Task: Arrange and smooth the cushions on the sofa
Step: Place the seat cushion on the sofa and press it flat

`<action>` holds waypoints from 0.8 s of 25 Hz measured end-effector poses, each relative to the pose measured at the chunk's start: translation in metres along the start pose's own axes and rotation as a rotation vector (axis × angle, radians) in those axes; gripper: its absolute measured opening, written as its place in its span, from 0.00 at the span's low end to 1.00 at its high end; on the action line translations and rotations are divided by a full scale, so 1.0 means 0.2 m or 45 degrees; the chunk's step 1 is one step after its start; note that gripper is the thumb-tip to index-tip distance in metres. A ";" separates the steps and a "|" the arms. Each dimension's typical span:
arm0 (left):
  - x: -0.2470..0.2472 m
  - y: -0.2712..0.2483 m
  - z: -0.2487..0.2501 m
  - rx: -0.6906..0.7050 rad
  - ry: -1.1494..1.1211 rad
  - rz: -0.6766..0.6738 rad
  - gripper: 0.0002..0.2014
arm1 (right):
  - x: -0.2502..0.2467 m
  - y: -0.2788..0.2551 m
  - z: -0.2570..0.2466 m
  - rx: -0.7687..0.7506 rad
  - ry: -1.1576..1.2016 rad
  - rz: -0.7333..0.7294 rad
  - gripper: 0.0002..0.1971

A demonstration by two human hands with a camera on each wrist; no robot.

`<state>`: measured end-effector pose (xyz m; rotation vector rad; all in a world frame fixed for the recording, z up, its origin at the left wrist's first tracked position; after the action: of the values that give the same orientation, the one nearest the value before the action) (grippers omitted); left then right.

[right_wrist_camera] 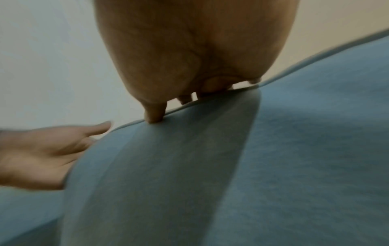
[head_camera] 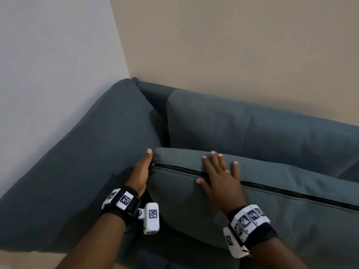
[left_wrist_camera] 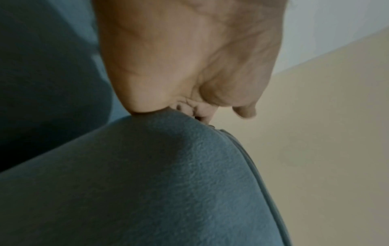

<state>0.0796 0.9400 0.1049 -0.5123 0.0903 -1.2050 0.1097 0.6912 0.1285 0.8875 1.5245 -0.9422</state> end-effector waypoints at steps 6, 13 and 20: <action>-0.02 0.04 0.04 -0.106 -0.178 -0.237 0.27 | -0.47 0.18 -0.64 -0.385 0.109 0.628 0.39; -0.04 0.13 -0.06 0.034 0.045 -0.257 0.30 | -0.03 0.25 -0.70 -0.289 -0.108 -0.040 0.37; 0.02 0.17 -0.04 0.291 0.624 -0.157 0.33 | -0.06 0.18 -0.57 -0.206 -0.132 -0.041 0.38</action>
<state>0.1085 0.9428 0.0847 -0.0148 0.3380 -1.4223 0.0983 0.8095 0.1487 0.6903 1.5066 -0.8616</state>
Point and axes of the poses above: each hand's wrist, its own y-axis towards the middle knuckle, its own x-axis out of the palm, z = x × y, the point moved 6 cm from there along y, towards the middle knuckle, and after that the axes turned 2 degrees about -y, right-handed, at the moved point
